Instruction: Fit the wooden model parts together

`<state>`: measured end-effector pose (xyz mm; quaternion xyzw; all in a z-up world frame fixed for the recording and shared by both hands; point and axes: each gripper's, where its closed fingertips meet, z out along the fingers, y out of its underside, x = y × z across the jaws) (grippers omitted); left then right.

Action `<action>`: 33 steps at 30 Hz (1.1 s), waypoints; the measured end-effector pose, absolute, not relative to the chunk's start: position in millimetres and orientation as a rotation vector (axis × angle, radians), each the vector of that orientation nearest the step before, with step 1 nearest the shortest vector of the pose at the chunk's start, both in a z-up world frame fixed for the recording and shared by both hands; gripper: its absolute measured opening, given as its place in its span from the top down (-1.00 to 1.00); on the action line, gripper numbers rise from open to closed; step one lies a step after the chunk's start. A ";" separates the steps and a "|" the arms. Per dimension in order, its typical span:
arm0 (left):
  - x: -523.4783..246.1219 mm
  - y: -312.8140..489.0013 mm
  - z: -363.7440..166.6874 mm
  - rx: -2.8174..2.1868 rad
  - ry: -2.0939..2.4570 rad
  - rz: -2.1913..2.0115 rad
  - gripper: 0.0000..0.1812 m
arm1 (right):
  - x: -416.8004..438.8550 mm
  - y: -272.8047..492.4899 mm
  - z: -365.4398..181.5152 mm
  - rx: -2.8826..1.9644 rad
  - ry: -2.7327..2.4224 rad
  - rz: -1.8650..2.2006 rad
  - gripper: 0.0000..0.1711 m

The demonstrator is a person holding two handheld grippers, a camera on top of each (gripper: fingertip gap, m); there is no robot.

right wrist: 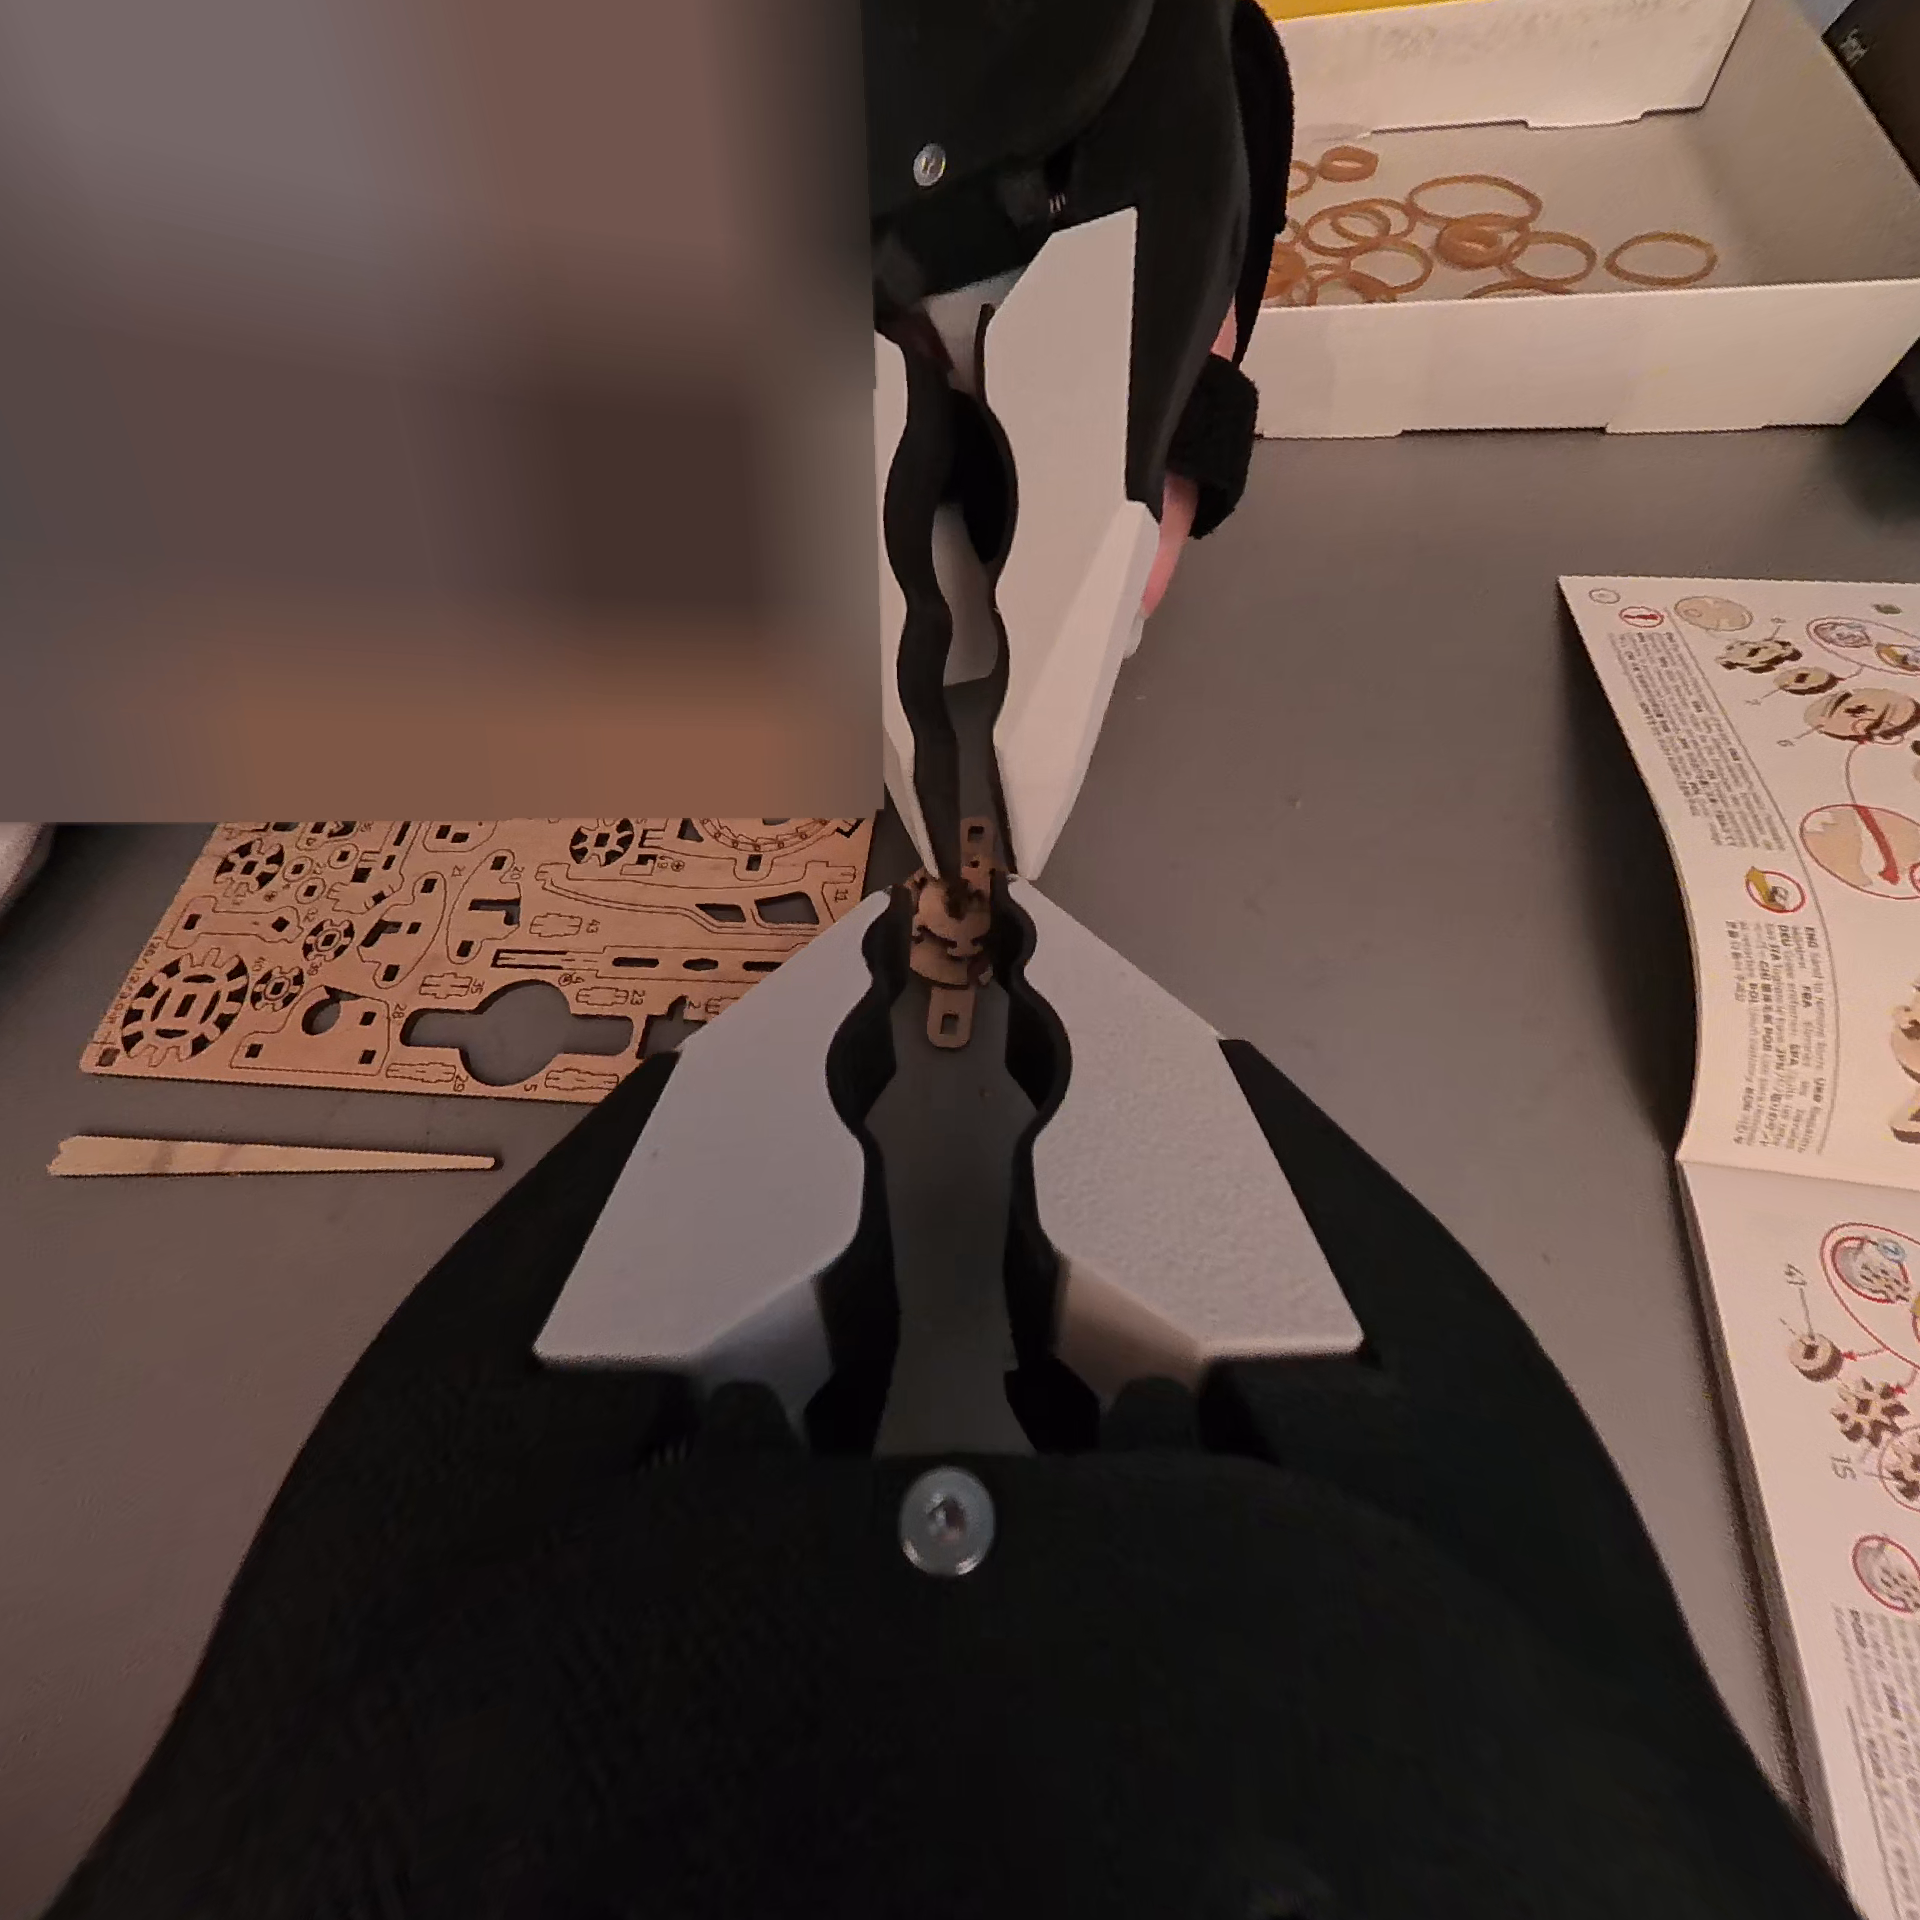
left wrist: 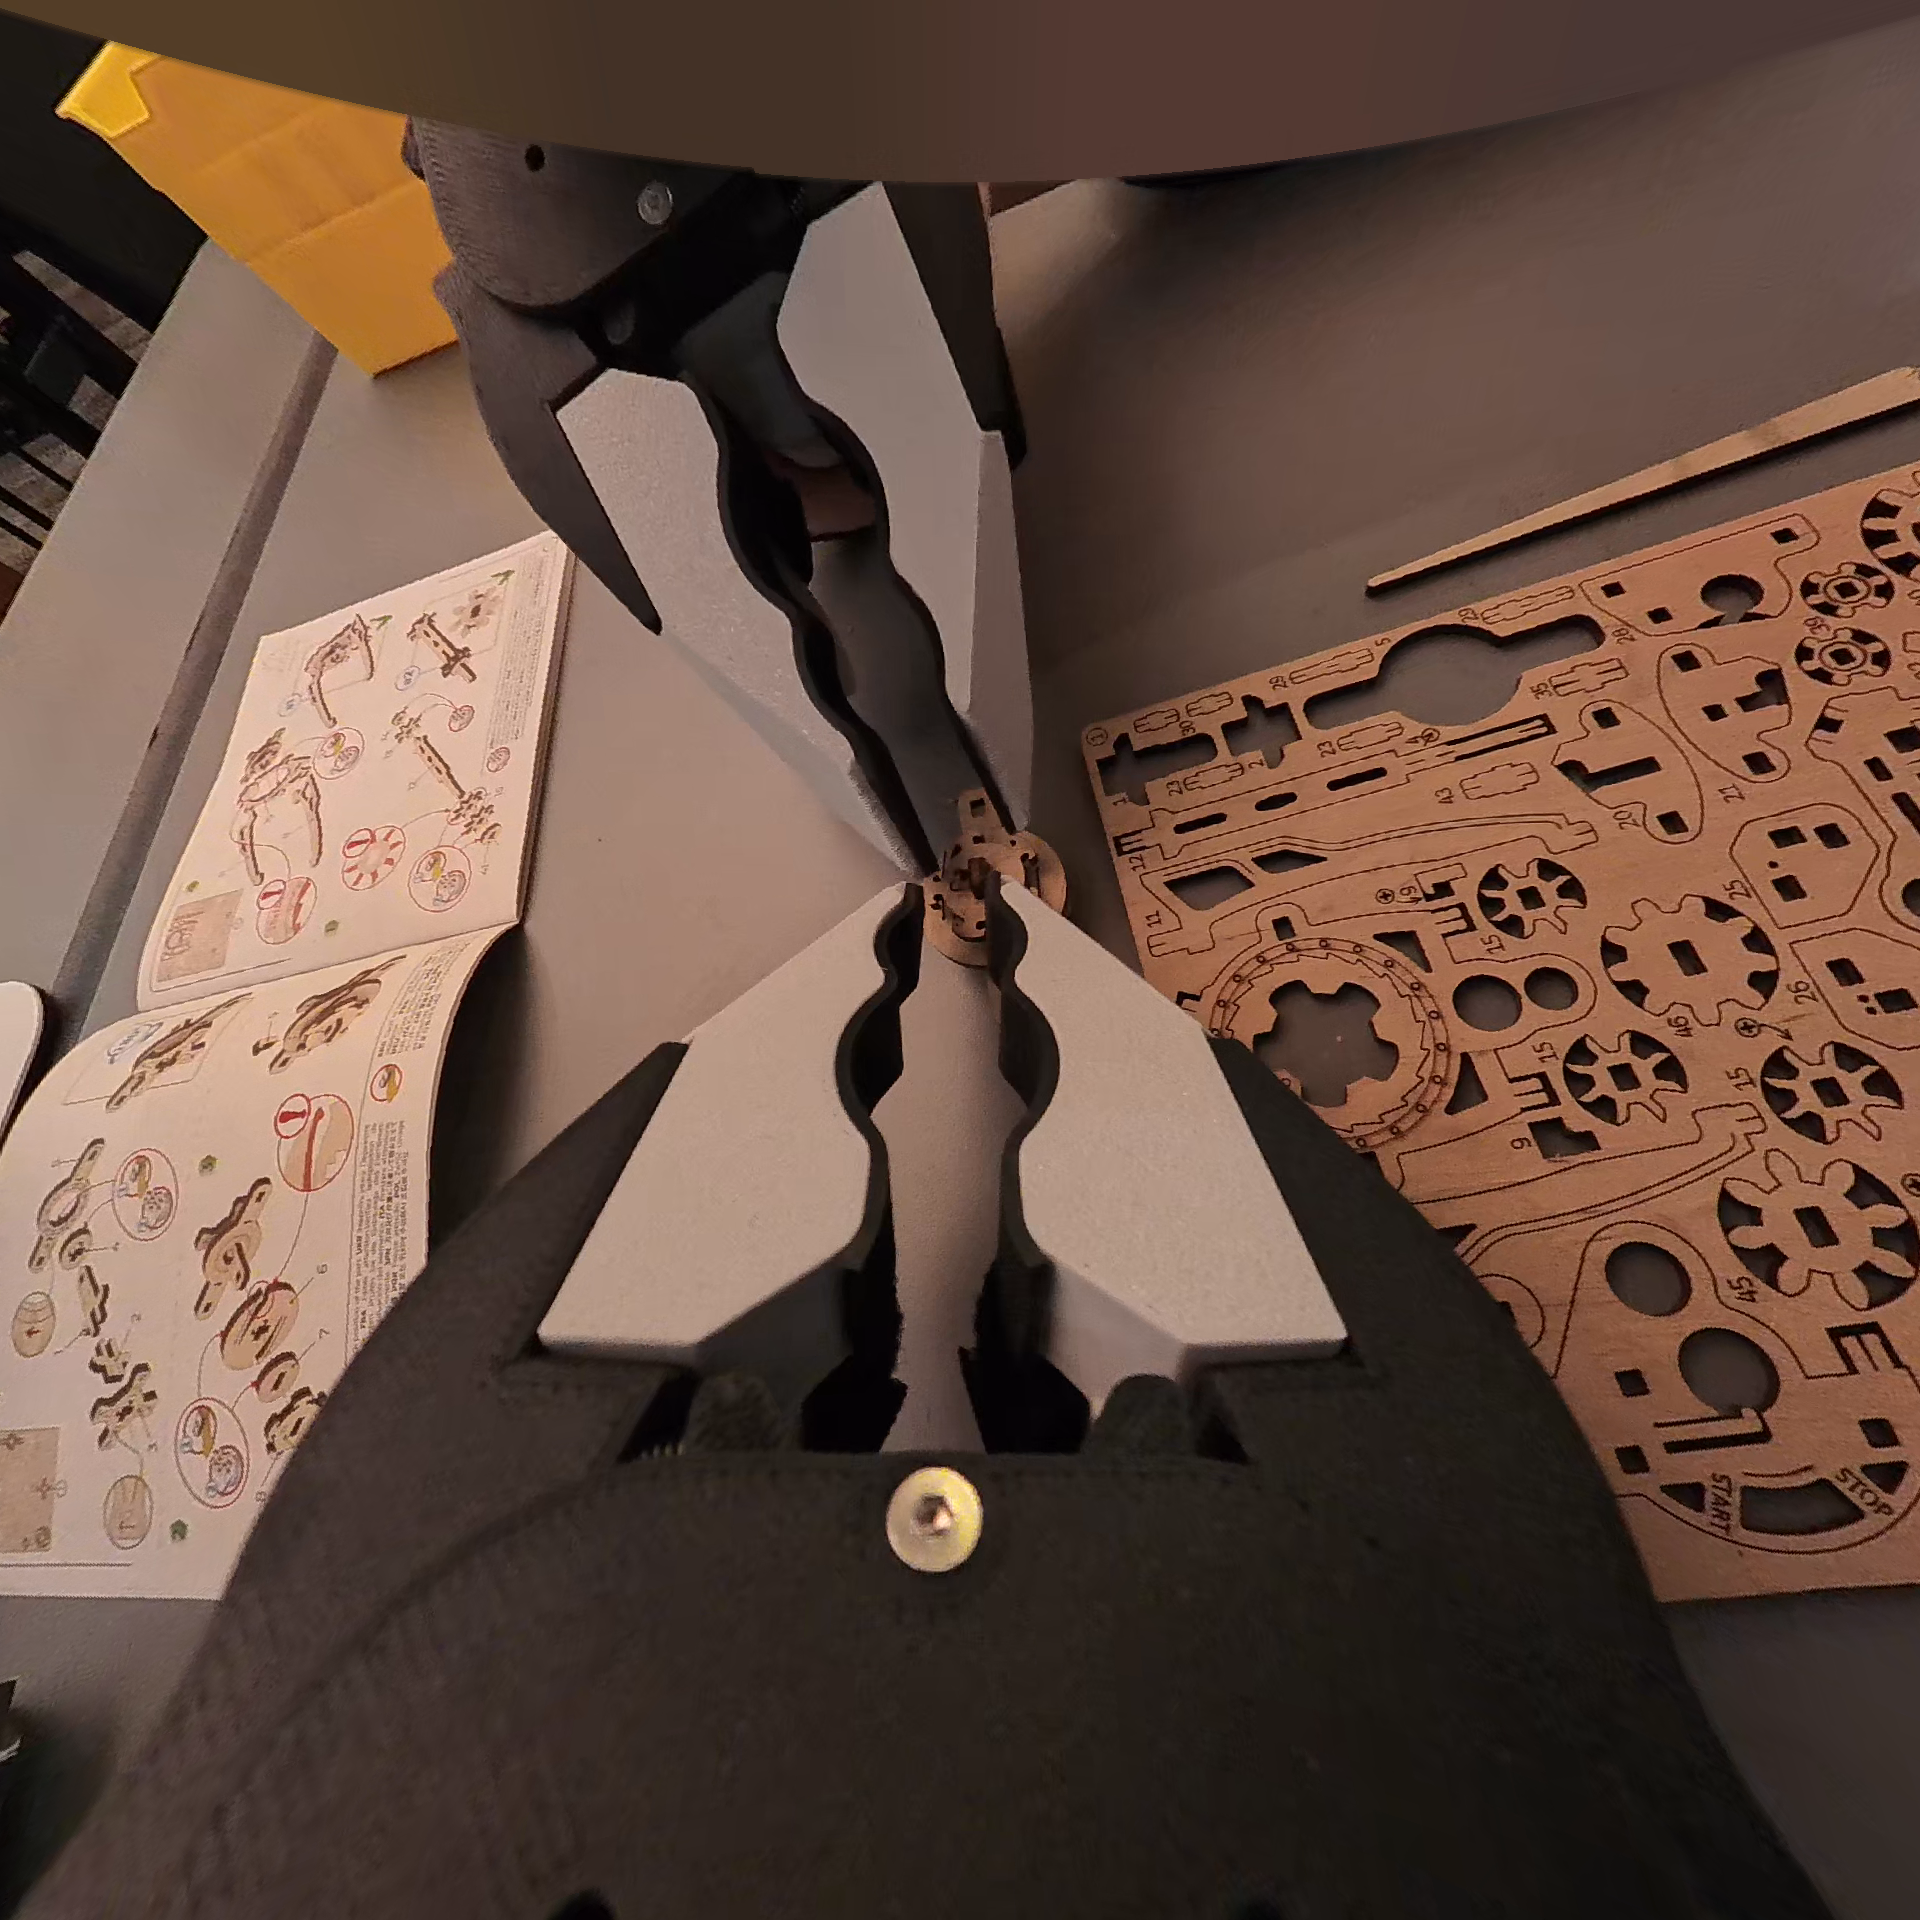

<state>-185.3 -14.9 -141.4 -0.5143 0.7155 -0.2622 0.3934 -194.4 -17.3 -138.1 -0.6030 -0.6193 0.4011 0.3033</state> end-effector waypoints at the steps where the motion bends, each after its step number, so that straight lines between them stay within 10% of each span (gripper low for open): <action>1: -185.3 -14.5 -141.2 -1.305 1.814 -0.662 0.89 | -195.3 -18.0 -139.2 -1.601 -1.644 1.062 0.84; 33: -182.1 -17.8 -141.8 -1.278 1.810 -0.663 0.89 | -174.3 14.9 -122.7 -1.698 -1.446 1.076 0.91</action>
